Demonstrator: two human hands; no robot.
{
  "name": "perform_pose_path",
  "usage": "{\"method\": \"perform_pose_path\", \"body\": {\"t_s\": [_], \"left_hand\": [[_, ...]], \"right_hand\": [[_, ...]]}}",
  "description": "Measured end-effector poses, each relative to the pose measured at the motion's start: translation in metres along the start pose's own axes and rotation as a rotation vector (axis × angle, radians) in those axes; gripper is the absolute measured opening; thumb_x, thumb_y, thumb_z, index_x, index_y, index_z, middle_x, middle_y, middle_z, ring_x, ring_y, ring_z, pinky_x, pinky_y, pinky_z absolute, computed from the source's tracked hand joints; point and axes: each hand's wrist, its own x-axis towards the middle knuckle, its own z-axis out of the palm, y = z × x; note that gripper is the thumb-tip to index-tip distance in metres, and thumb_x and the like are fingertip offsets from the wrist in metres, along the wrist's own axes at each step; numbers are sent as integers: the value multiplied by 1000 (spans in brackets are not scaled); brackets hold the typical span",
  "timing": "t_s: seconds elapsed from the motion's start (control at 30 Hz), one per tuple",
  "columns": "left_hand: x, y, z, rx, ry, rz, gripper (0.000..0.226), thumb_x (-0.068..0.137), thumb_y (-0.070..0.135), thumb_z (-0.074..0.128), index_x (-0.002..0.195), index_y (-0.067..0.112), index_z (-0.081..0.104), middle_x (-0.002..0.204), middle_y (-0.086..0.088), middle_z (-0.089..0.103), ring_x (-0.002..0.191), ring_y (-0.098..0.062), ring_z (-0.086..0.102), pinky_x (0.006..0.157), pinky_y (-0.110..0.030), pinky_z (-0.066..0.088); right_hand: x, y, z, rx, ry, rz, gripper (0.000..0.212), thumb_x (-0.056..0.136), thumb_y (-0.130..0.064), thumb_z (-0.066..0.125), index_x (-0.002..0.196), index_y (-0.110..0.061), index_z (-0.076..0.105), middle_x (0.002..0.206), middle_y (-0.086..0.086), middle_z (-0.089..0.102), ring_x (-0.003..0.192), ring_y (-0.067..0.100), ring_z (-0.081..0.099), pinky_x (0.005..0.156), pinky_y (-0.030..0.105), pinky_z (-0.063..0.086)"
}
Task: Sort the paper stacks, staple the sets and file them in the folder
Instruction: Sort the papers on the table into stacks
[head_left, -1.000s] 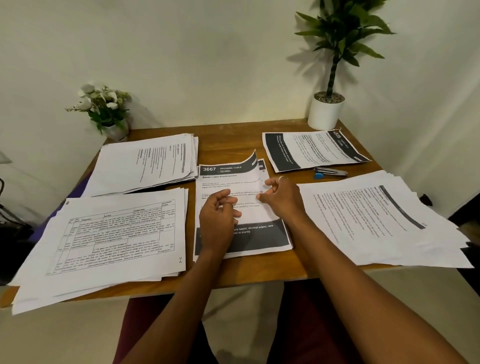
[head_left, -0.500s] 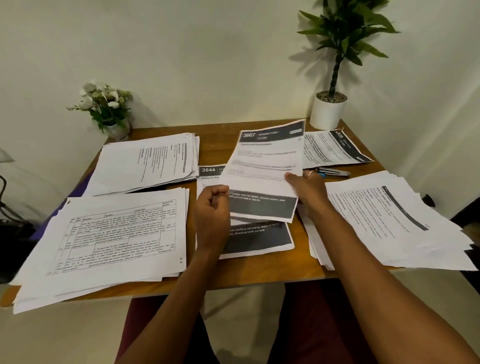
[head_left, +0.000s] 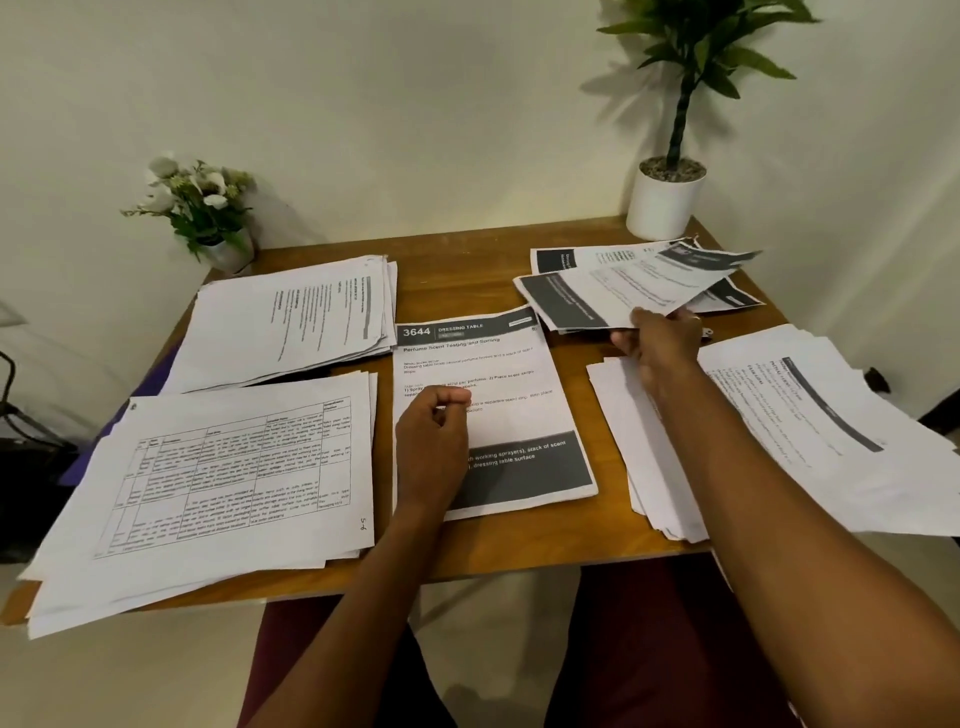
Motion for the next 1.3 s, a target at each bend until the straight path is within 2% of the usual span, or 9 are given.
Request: {"method": "perform_pose_path", "body": {"t_s": [0.27, 0.5, 0.57, 0.7, 0.83, 0.97, 1.1, 1.2, 1.3], "left_hand": [[0, 1, 0, -24, -1, -8, 16, 101, 12, 57, 106, 10, 72, 101, 5, 72, 99, -1, 65, 81, -9, 52], [0, -1, 0, -33, -9, -20, 16, 102, 11, 55, 107, 11, 71, 103, 5, 71, 99, -1, 65, 84, -13, 55], [-1, 0, 0, -36, -10, -17, 17, 102, 10, 55, 106, 10, 71, 101, 6, 71, 98, 1, 64, 82, -11, 53], [-3, 2, -1, -47, -13, -24, 17, 103, 12, 55, 107, 11, 71, 102, 7, 71, 99, -3, 65, 82, -15, 56], [-6, 4, -4, -63, 4, -30, 16, 102, 12, 55, 105, 11, 71, 101, 6, 71, 97, -5, 66, 80, -16, 56], [-8, 9, -4, -46, 9, -8, 16, 101, 8, 56, 105, 7, 71, 100, 2, 71, 93, -2, 65, 71, -10, 52], [-7, 10, -4, -50, -9, -21, 14, 102, 11, 57, 106, 9, 71, 101, 4, 70, 93, -10, 67, 68, -11, 53], [-7, 13, -4, -61, -4, -47, 15, 102, 11, 57, 106, 10, 71, 103, 4, 70, 94, -11, 67, 69, -10, 53], [-6, 17, -7, -113, -2, -116, 16, 102, 15, 58, 110, 12, 71, 108, 5, 71, 94, -10, 69, 71, -14, 57]], "right_hand": [[3, 3, 4, 99, -25, 13, 48, 93, 1, 67, 134, -18, 50, 122, 1, 68, 106, 20, 69, 79, 38, 64], [-25, 12, 0, 56, 190, -134, 34, 102, -10, 57, 135, -16, 61, 110, -3, 71, 96, 15, 73, 76, 23, 62], [-41, 20, 1, -105, 134, -193, 28, 102, -12, 57, 125, -23, 66, 113, -8, 69, 97, 12, 69, 78, 24, 61], [-65, 37, 8, -595, -208, -207, 6, 97, -28, 65, 102, -28, 69, 98, -15, 69, 86, 5, 63, 67, 21, 48], [-74, 45, 20, -818, -263, -320, 23, 94, -26, 73, 114, -15, 74, 111, -3, 74, 102, 16, 68, 77, 24, 47], [-80, 44, 24, -848, -249, -395, 20, 94, -22, 73, 111, -14, 77, 111, 1, 76, 100, 17, 69, 78, 23, 48], [-87, 44, 27, -813, -264, -436, 31, 91, -17, 76, 121, -14, 71, 121, 3, 72, 109, 19, 68, 75, 17, 49], [-89, 43, 32, -756, -323, -346, 55, 84, -19, 83, 133, -15, 60, 134, 3, 65, 119, 20, 65, 62, 11, 41], [-84, 40, 32, -763, -361, -259, 46, 81, -21, 86, 121, -15, 63, 131, 4, 67, 112, 22, 66, 66, 17, 47]]}}
